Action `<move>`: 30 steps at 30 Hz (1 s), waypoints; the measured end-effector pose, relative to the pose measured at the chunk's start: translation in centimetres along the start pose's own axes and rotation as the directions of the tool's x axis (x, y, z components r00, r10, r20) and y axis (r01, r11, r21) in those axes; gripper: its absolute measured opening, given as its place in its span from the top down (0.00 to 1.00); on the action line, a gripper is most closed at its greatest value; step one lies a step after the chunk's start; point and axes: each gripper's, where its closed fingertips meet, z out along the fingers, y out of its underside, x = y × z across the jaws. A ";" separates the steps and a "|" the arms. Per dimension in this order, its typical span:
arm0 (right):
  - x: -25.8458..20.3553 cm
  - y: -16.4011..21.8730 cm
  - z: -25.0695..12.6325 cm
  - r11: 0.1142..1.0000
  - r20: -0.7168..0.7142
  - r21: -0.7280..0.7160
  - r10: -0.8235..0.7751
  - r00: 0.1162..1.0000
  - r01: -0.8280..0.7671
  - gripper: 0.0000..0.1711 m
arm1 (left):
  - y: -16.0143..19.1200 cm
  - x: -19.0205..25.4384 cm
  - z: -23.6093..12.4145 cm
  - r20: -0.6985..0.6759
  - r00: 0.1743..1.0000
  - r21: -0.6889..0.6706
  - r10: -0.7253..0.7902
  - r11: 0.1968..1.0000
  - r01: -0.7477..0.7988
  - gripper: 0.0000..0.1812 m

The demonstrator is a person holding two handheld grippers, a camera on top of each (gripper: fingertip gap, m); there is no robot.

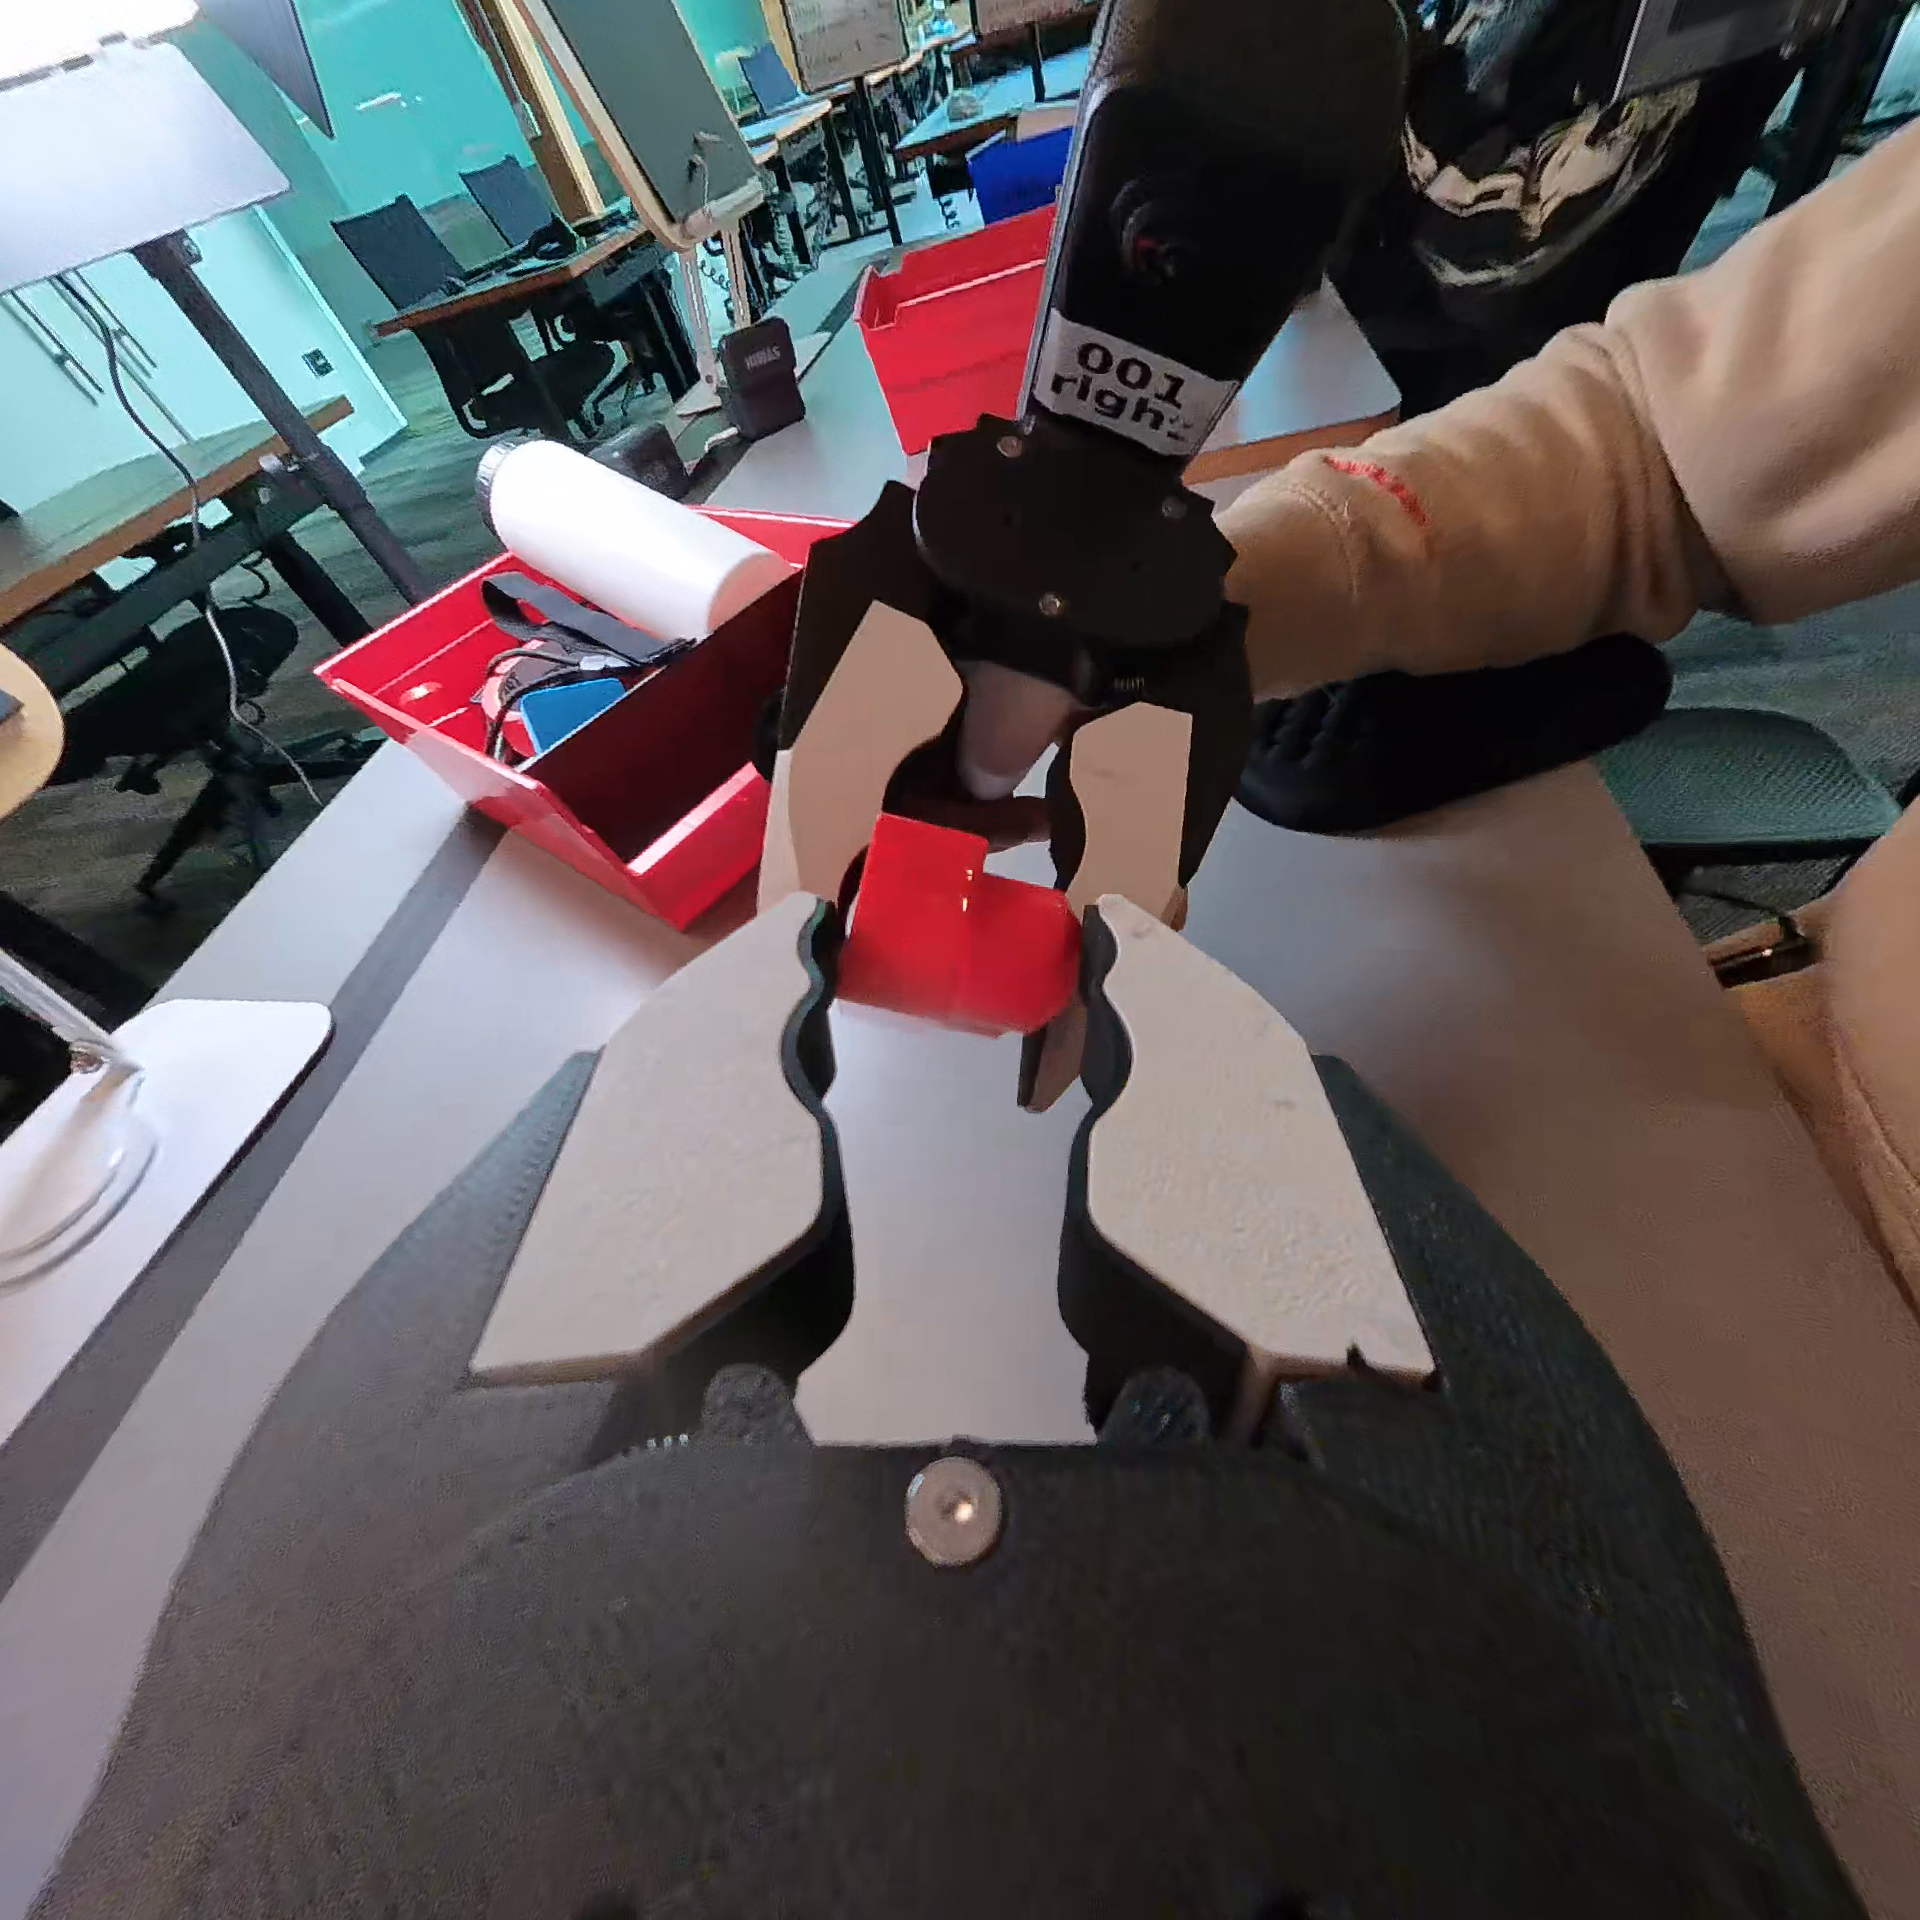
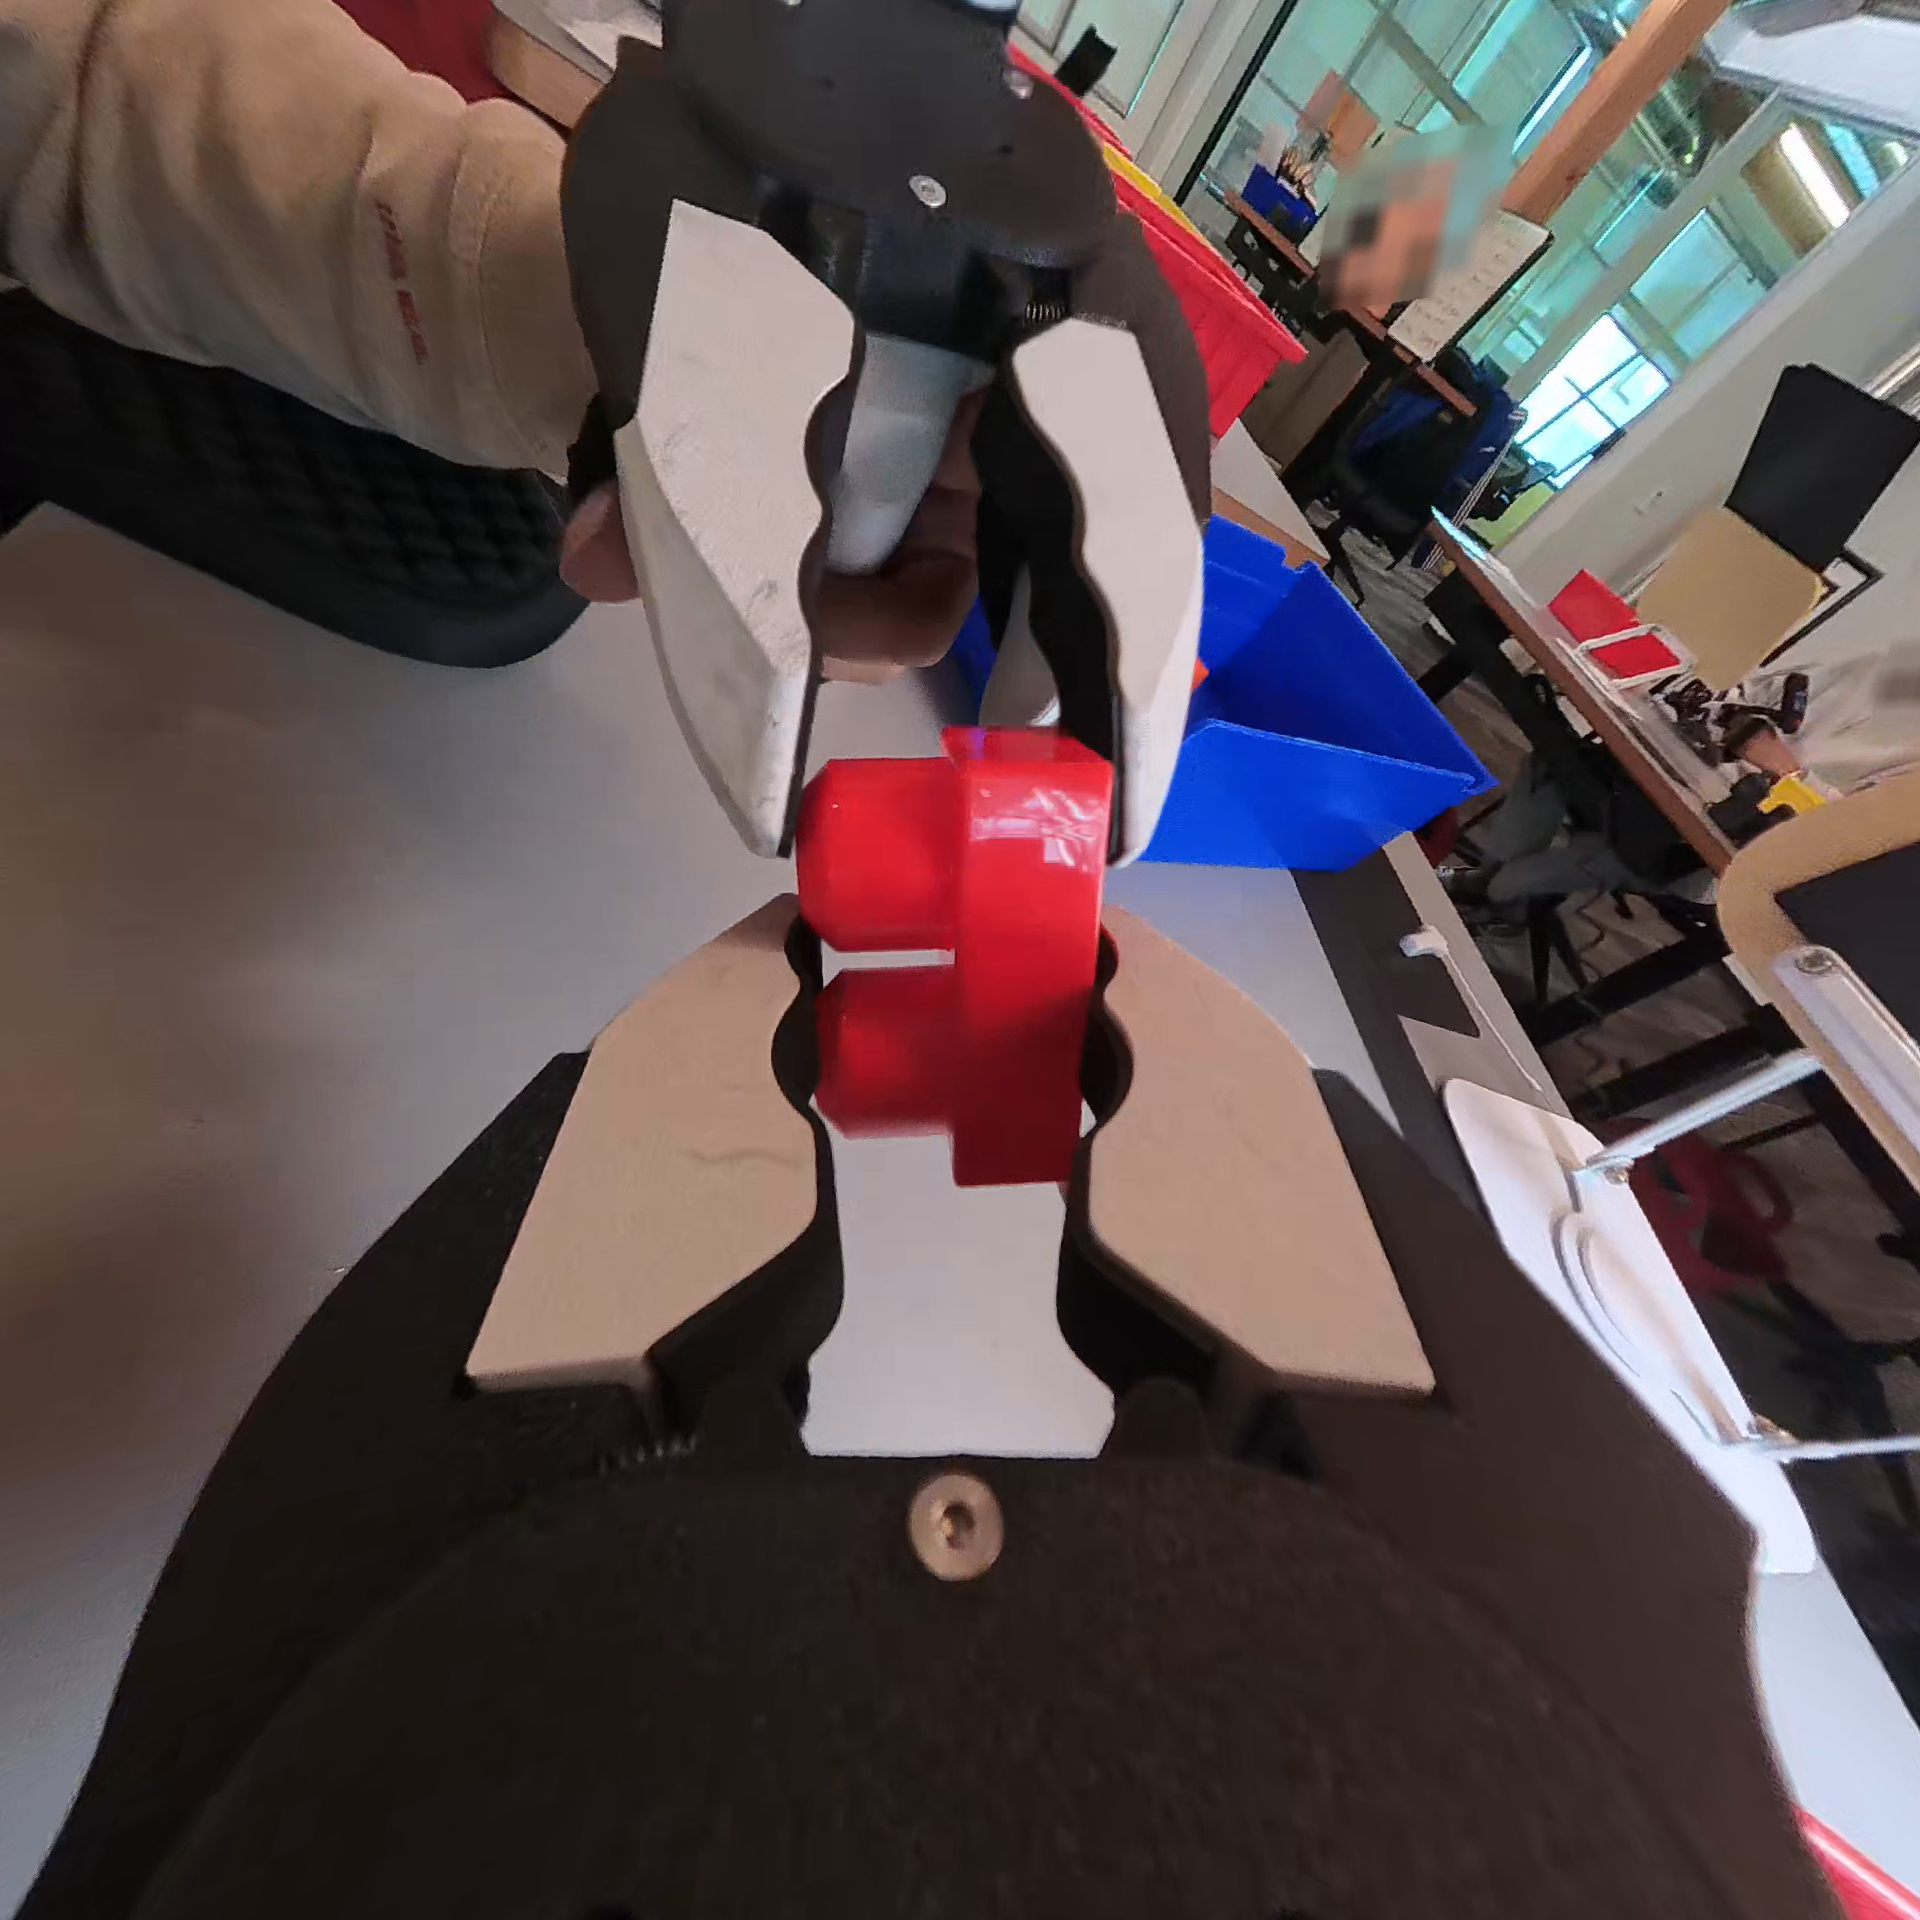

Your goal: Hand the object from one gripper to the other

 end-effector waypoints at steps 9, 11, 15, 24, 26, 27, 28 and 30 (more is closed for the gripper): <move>1.3 -3.0 -2.8 0.968 0.044 0.190 0.160 0.986 -0.166 0.66 | -4.2 0.6 -2.5 -0.077 0.997 0.299 -0.011 0.954 0.034 0.76; 1.7 -4.4 -4.1 0.901 0.129 0.313 0.273 0.953 -0.300 0.65 | -5.8 0.8 -4.1 -0.161 0.986 0.428 -0.048 0.896 0.114 0.76; 0.9 -7.3 -4.6 0.829 0.220 0.425 0.295 0.930 -0.364 0.64 | -6.3 1.3 -4.6 -0.233 0.971 0.510 -0.049 0.845 0.165 0.76; 1.1 -3.0 -3.5 0.998 0.000 -0.057 0.032 0.999 -0.032 0.74 | -1.3 -1.1 -2.7 -0.037 0.998 0.139 0.053 0.989 -0.048 0.73; 1.2 -0.2 -3.3 0.957 -0.031 -0.279 -0.097 0.995 0.085 0.74 | 0.5 -1.0 -1.8 0.011 0.987 -0.024 0.163 0.986 -0.163 0.70; 1.0 0.7 -2.9 0.928 -0.029 -0.353 -0.137 0.990 0.118 0.74 | 1.4 -0.8 -1.2 0.011 0.980 -0.085 0.198 0.977 -0.196 0.70; 0.6 1.3 -2.5 0.909 -0.017 -0.394 -0.157 0.987 0.137 0.74 | 2.2 -0.6 -0.6 0.010 0.974 -0.138 0.226 0.965 -0.222 0.71; -0.5 1.9 -1.5 0.892 0.015 -0.427 -0.159 0.987 0.150 0.74 | 3.9 -0.4 0.4 0.006 0.955 -0.238 0.296 0.928 -0.286 0.73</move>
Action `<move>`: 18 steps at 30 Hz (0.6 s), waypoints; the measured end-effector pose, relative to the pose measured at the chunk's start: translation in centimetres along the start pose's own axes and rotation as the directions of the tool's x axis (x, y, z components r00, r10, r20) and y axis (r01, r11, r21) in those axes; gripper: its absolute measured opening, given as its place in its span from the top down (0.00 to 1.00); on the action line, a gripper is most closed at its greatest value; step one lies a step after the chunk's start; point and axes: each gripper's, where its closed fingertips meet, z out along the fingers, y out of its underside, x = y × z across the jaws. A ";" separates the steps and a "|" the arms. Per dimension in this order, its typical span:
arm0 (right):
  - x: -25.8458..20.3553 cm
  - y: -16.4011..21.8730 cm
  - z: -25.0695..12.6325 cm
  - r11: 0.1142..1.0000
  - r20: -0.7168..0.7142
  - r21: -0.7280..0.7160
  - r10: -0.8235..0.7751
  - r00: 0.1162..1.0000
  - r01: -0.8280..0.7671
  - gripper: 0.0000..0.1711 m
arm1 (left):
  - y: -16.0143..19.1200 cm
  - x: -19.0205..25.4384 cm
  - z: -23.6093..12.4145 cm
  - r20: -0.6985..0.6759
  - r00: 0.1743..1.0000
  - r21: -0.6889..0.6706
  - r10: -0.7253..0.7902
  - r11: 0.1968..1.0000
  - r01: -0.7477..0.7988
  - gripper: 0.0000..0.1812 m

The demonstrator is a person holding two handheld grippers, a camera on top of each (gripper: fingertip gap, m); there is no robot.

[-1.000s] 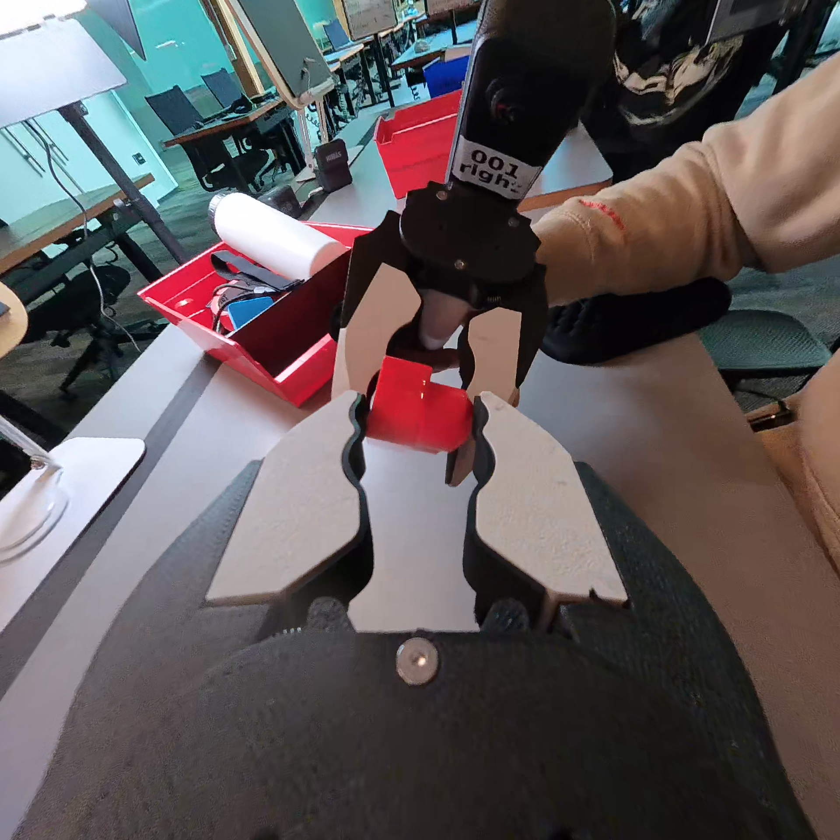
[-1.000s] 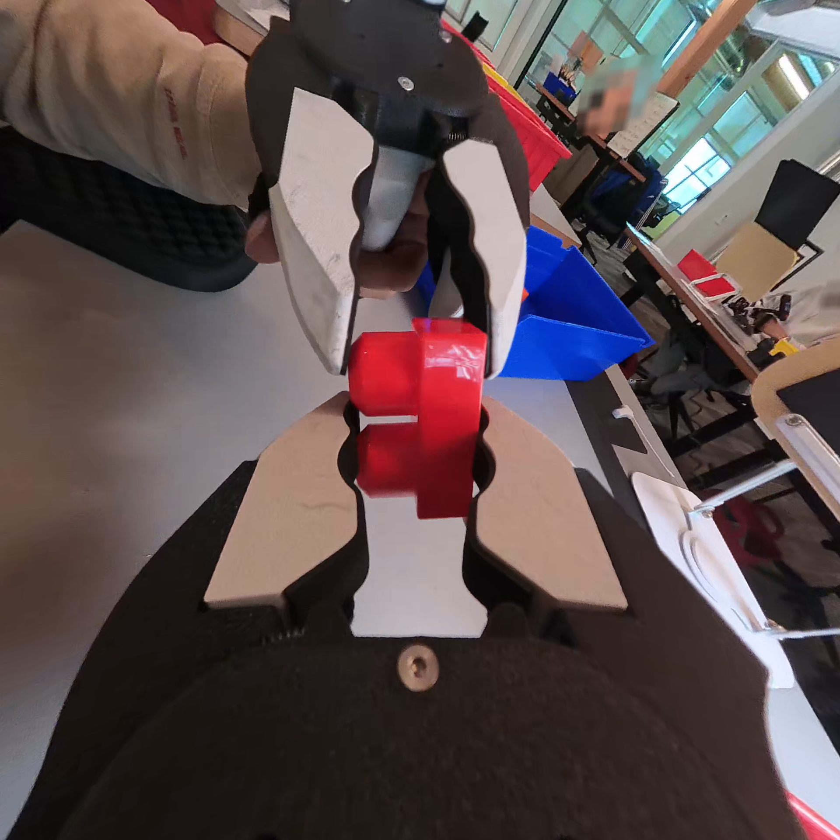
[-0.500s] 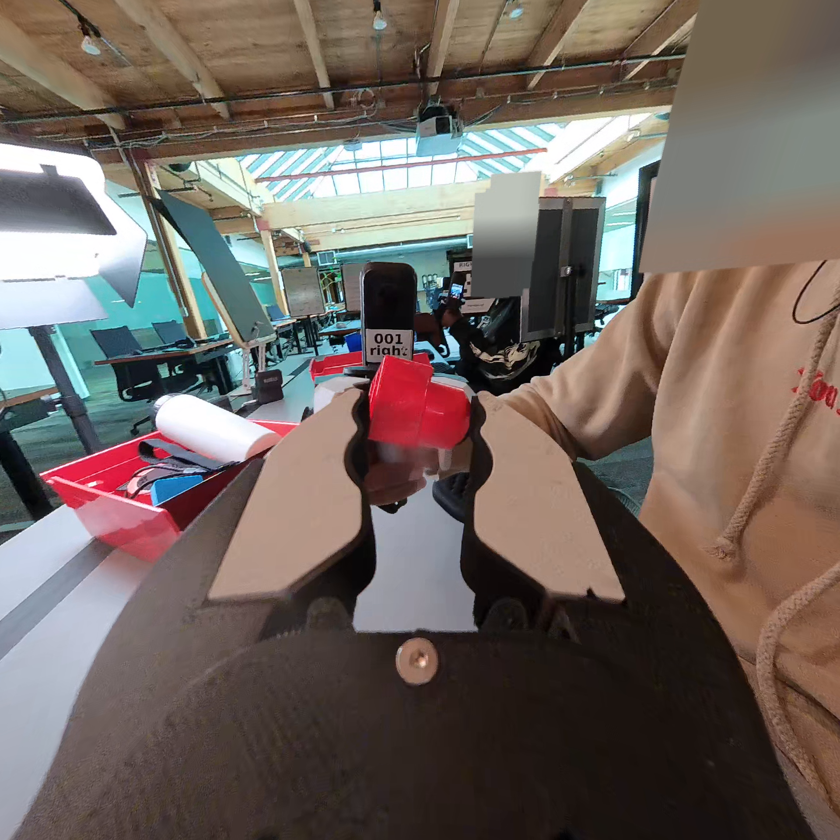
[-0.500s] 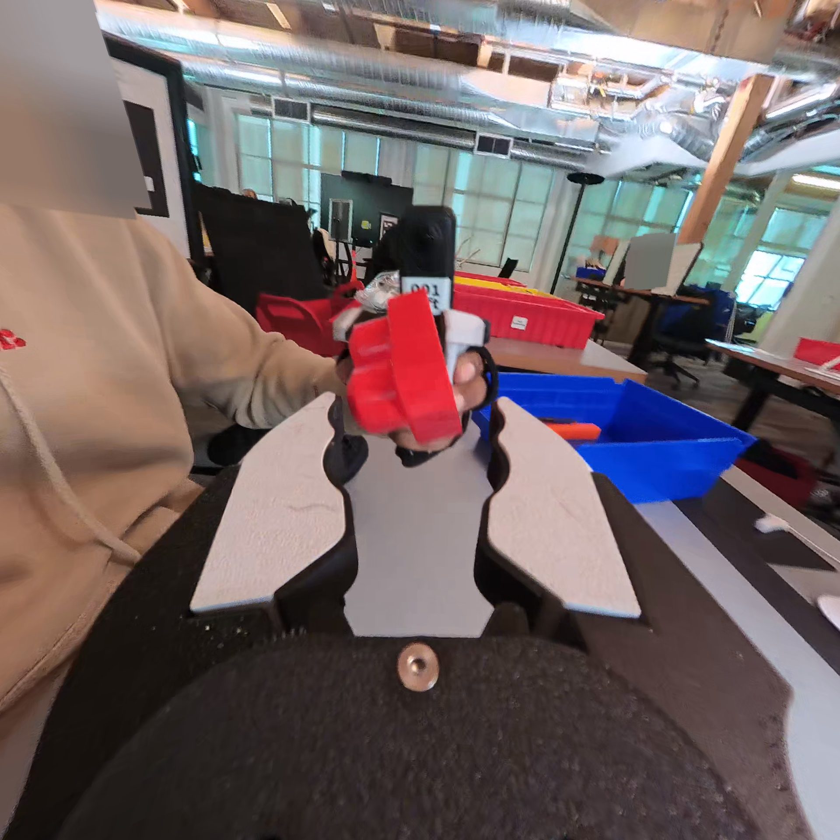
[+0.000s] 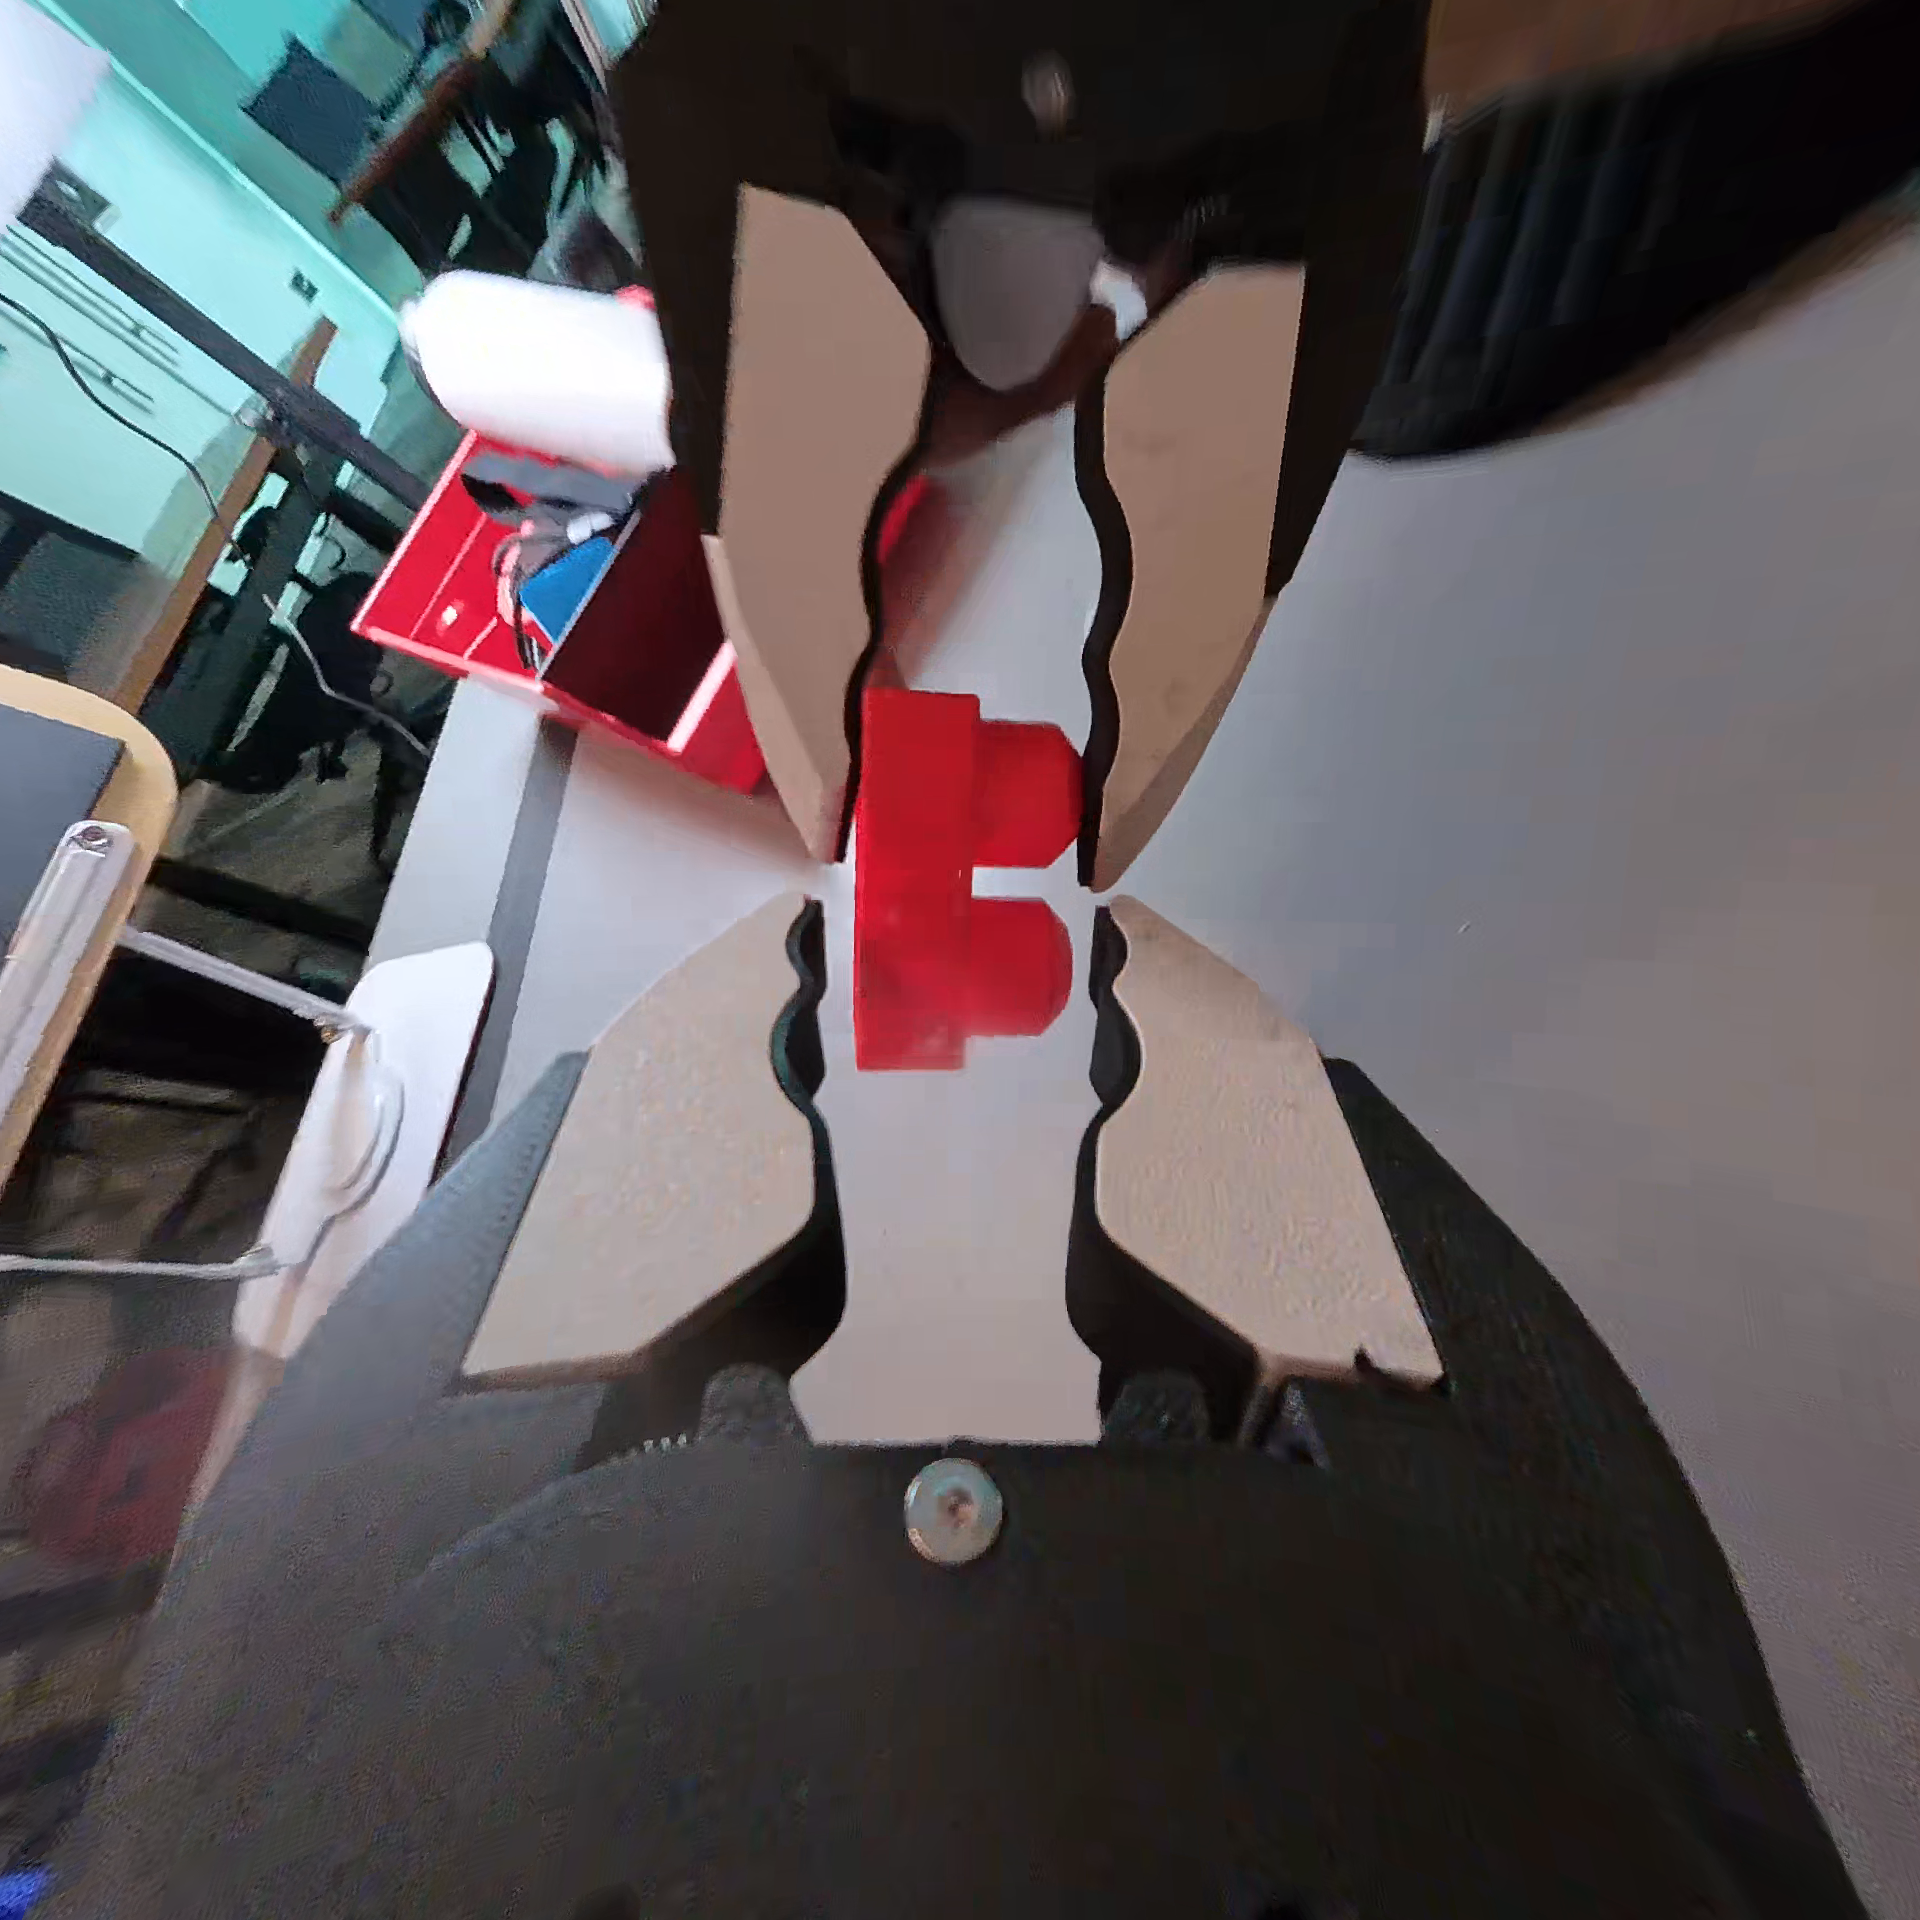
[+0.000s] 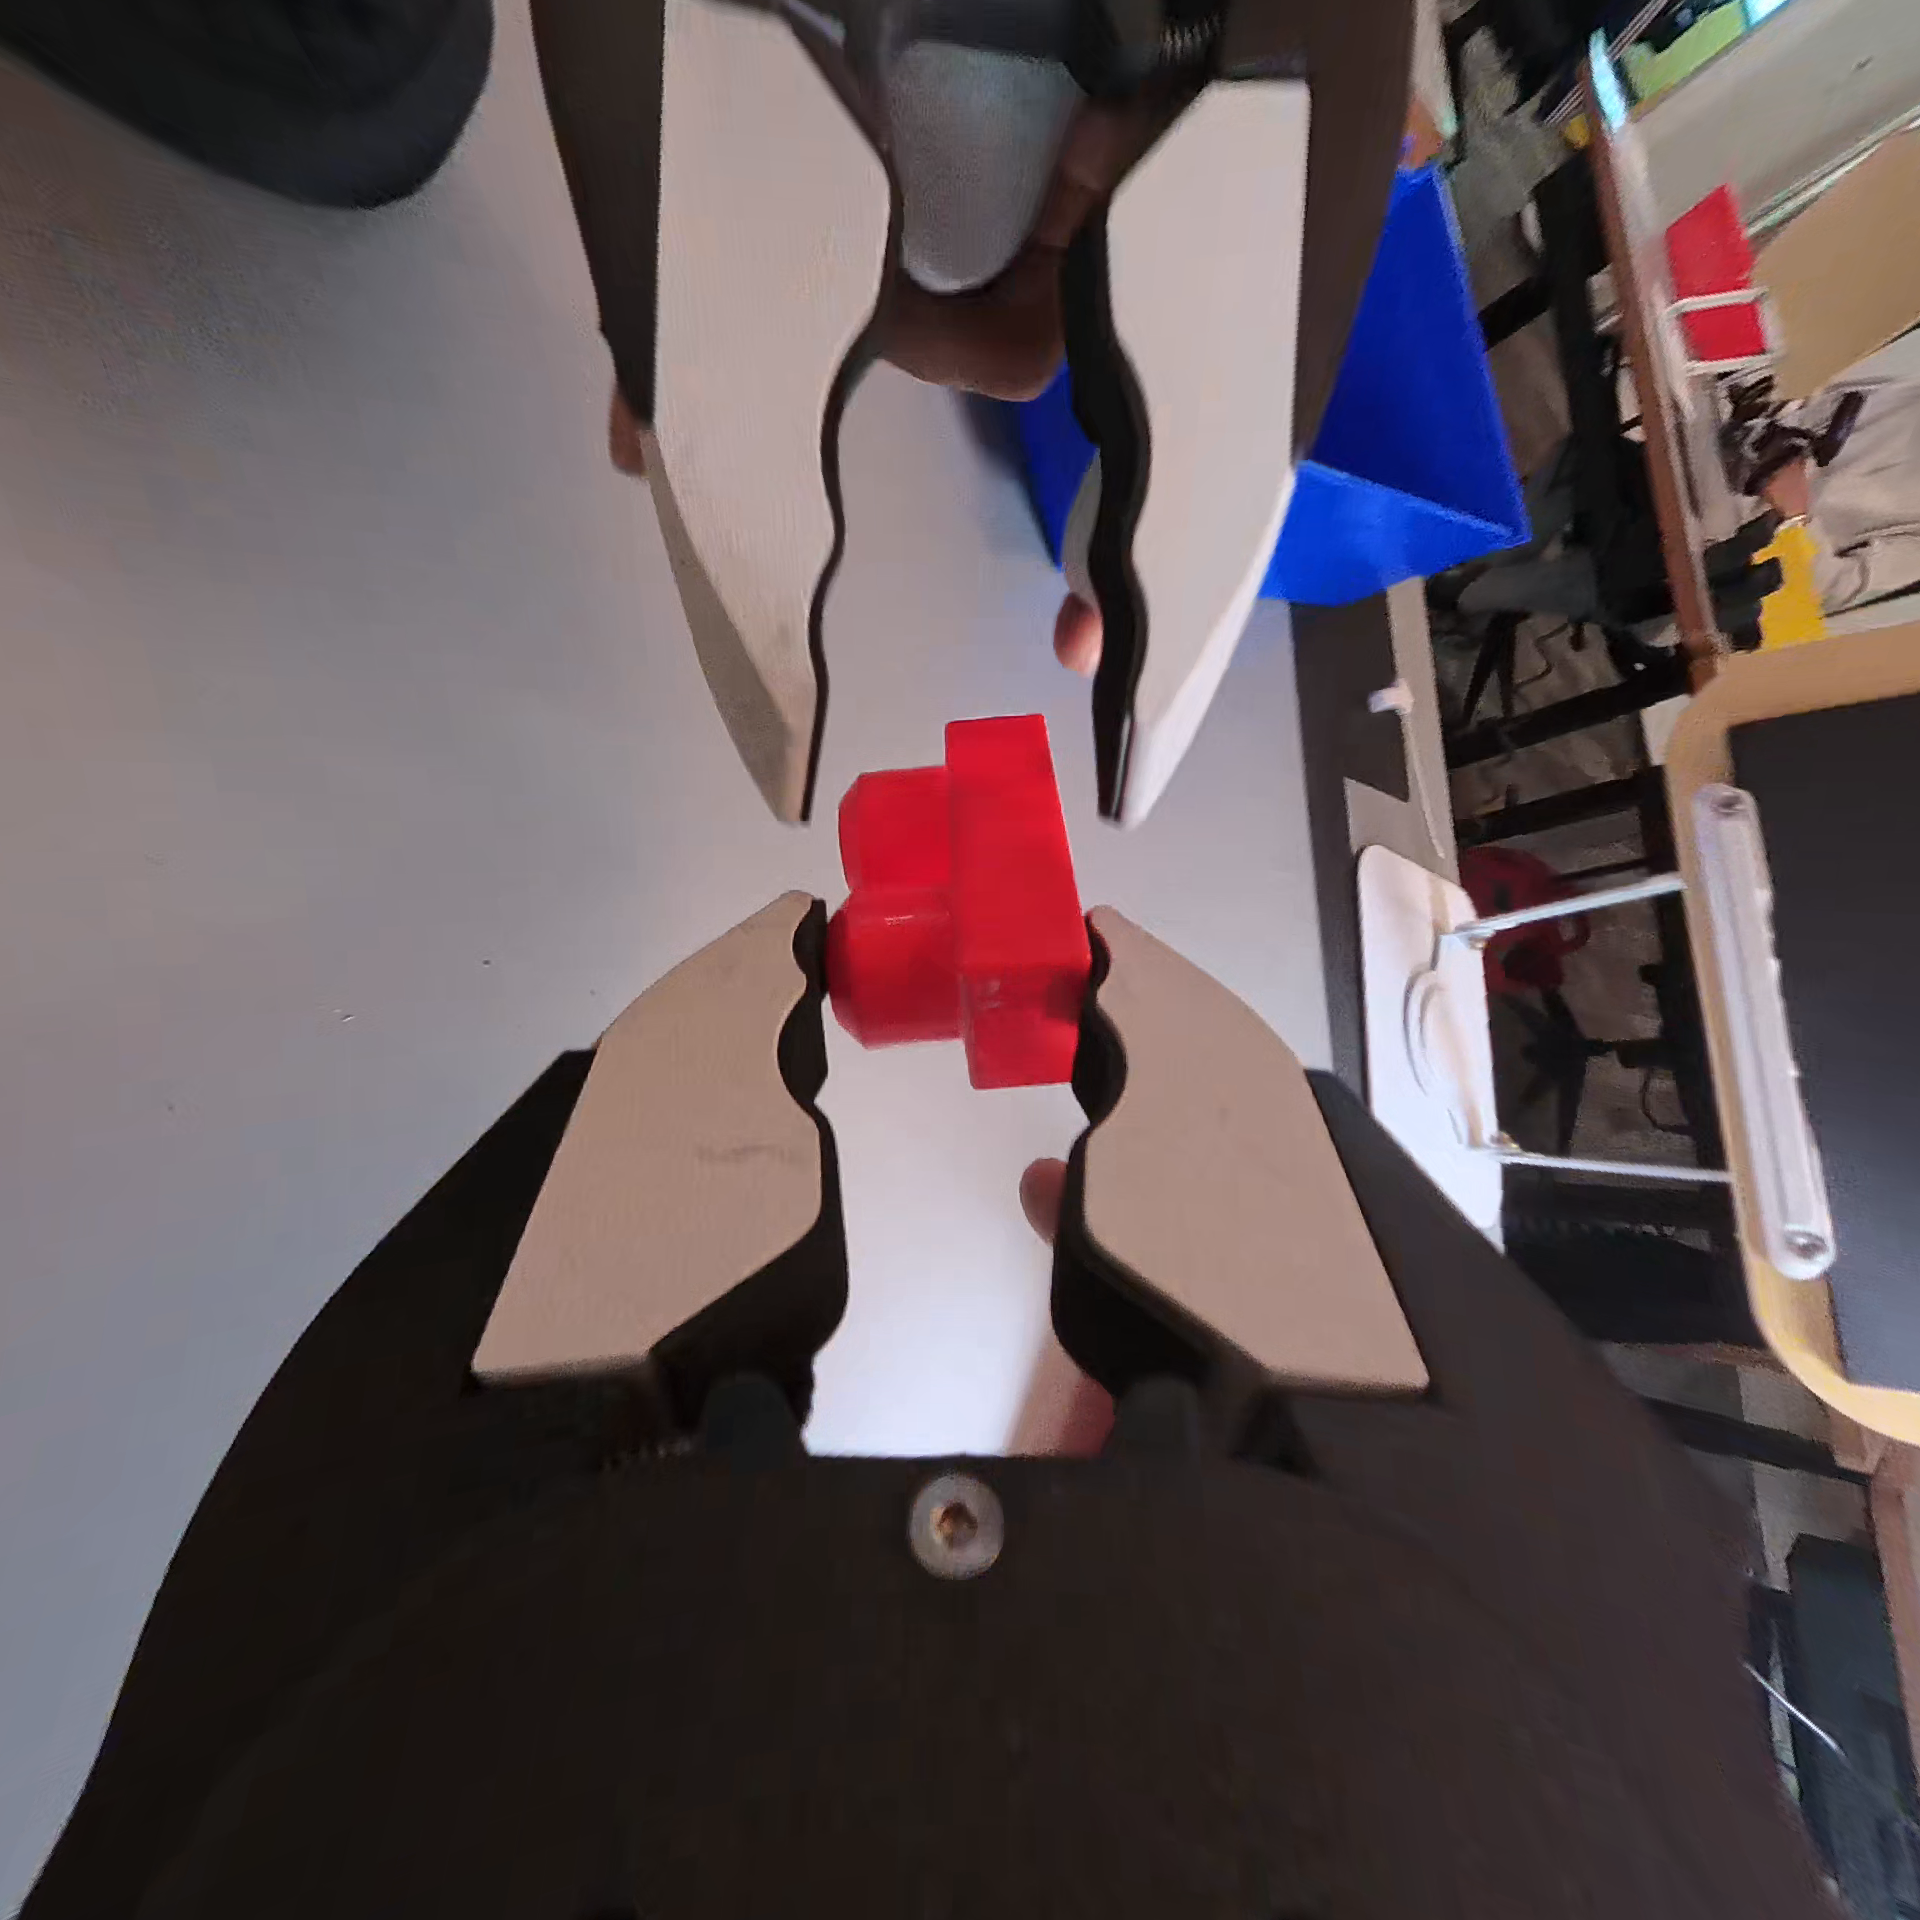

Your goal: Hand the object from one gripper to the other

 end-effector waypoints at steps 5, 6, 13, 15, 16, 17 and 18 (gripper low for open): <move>-0.1 -1.3 -0.5 0.996 0.017 0.078 0.033 0.999 -0.034 0.74 | 0.2 0.0 0.5 0.052 0.995 -0.030 0.084 0.996 -0.083 0.75; 0.2 -1.9 -1.0 0.991 0.006 0.131 0.040 0.999 -0.040 0.74 | -0.4 -0.2 0.2 0.059 0.995 0.018 0.077 0.997 -0.078 0.75; 1.3 -6.3 -5.7 0.761 0.189 0.588 0.202 0.961 -0.275 0.63 | -4.5 0.1 -2.8 -0.076 0.994 0.406 -0.073 0.908 0.098 0.75; 0.8 -7.0 -5.5 0.757 0.176 0.602 0.182 0.967 -0.253 0.72 | -4.9 0.6 -2.8 -0.119 0.989 0.452 -0.085 0.882 0.130 0.75; 0.7 -7.0 -5.3 0.773 0.156 0.591 0.171 0.973 -0.231 0.74 | -4.9 0.7 -2.6 -0.132 0.987 0.453 -0.092 0.880 0.142 0.75; 0.7 -6.9 -5.2 0.788 0.152 0.573 0.168 0.974 -0.226 0.74 | -4.6 0.7 -2.3 -0.139 0.985 0.440 -0.100 0.885 0.152 0.75; 0.7 -6.5 -4.9 0.814 0.157 0.532 0.175 0.972 -0.233 0.74 | -4.3 0.6 -2.1 -0.143 0.983 0.415 -0.115 0.895 0.165 0.75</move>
